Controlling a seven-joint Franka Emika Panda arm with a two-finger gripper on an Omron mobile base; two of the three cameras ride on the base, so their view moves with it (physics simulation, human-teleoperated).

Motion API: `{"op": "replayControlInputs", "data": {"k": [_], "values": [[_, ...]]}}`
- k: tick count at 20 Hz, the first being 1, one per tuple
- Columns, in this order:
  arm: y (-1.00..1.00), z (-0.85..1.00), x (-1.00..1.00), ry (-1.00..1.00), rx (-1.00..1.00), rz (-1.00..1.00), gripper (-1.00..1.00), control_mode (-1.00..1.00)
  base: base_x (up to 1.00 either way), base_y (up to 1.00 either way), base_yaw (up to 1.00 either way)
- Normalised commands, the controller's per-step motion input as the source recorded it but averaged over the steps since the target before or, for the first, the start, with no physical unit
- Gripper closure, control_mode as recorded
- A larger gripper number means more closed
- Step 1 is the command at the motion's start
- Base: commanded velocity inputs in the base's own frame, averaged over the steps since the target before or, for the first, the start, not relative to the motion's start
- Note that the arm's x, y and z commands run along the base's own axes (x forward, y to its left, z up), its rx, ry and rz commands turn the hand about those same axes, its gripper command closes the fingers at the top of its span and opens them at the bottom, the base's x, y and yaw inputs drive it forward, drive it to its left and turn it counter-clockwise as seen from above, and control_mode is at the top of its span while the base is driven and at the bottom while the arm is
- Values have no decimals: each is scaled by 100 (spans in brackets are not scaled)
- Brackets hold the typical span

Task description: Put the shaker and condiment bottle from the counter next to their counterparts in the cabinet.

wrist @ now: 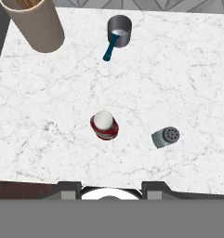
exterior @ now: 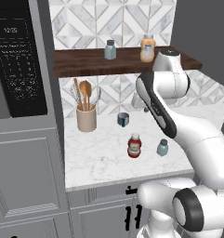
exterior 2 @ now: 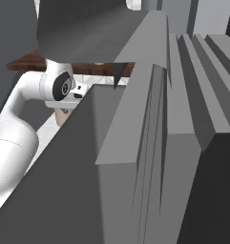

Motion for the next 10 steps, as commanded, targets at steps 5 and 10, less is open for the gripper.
{"op": "replayControlInputs", "data": {"k": [5,10], "values": [[0,-1,-7,0,0,0,-100,-100,0,0,0],[0,-4,-15,0,3,0,-100,-100,0,0,0]]}}
